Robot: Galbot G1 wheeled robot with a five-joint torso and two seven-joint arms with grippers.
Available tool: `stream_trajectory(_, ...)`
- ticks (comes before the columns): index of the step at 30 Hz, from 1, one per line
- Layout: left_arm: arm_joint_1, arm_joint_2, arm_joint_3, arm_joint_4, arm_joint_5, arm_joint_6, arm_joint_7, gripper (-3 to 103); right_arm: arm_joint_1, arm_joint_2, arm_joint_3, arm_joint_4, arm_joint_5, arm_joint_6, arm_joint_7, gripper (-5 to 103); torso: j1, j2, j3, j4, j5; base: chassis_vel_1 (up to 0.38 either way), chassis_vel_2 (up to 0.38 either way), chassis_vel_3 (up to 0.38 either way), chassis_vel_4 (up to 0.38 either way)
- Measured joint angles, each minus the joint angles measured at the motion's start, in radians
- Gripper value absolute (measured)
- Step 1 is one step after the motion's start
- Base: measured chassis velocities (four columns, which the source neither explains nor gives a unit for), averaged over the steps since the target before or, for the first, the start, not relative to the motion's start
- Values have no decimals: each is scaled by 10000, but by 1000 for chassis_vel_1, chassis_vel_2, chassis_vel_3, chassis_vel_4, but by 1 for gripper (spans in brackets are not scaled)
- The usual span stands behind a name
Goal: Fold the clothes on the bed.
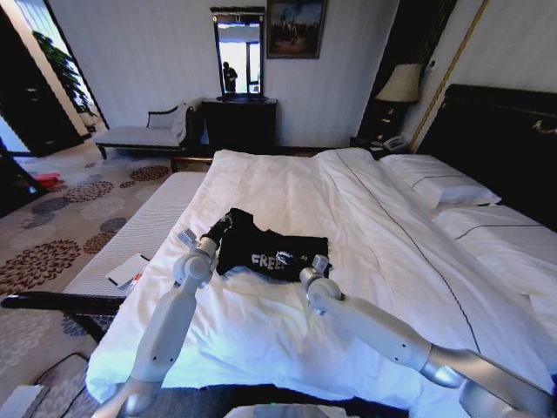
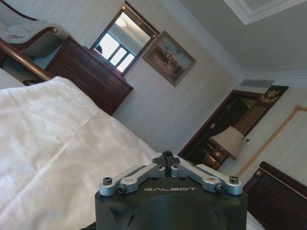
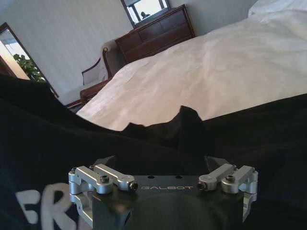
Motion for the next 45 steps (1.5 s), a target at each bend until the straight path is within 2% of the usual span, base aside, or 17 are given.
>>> stream_trajectory(18, -13, -23, 82, 165, 71, -20, 44, 0, 24, -180, 241, -340, -664, 143, 36, 100, 1, -1, 0, 0, 1, 0, 0, 0, 0)
stream_trajectory(31, -7, 42, 195, 99, 59, -17, 28, 0, 77, -142, -77, -450, -1562, -538, 962, 101, 0, 0, -1, 0, 1, 0, 0, 0, 0)
stream_trajectory(32, -4, 58, 195, 96, 57, -14, 22, 0, 99, -116, -110, -489, -1625, -616, 1085, 97, 0, 0, 0, 0, 1, 0, 0, 0, 0)
stream_trajectory(34, -2, 69, 195, 92, 56, -13, 20, 0, 121, -92, -133, -525, -1668, -679, 1189, 97, 0, 0, -1, 0, 1, 0, 0, 0, 0)
stream_trajectory(38, 13, 82, 190, 75, 44, -7, 11, 0, 198, 4, -207, -673, -1781, -815, 1475, 76, 1, 0, 0, 0, 1, 0, 0, 0, 0)
stream_trajectory(39, 13, 82, 190, 75, 44, -7, 11, 0, 198, 4, -207, -673, -1781, -815, 1475, 76, 1, 0, 0, 0, 1, 0, 0, 0, 0)
stream_trajectory(41, 13, 78, 190, 76, 44, -6, 10, 0, 203, 11, -209, -679, -1812, -816, 1519, 65, 0, 0, 0, 0, 1, 0, 0, 0, 0)
stream_trajectory(42, 12, 74, 190, 77, 44, -5, 8, 0, 203, 12, -209, -679, -1828, -816, 1547, 65, 0, -1, -1, 1, 1, 0, 0, 0, 0)
stream_trajectory(44, 5, 61, 192, 80, 44, -4, 3, 0, 197, 6, -195, -675, -1872, -815, 1611, 54, 0, 0, 0, 1, 1, 0, 0, 0, 0)
stream_trajectory(45, 5, 61, 192, 80, 44, -4, 3, 0, 197, 6, -195, -675, -1872, -815, 1611, 54, 0, 0, 0, 1, 1, 0, 0, 0, 0)
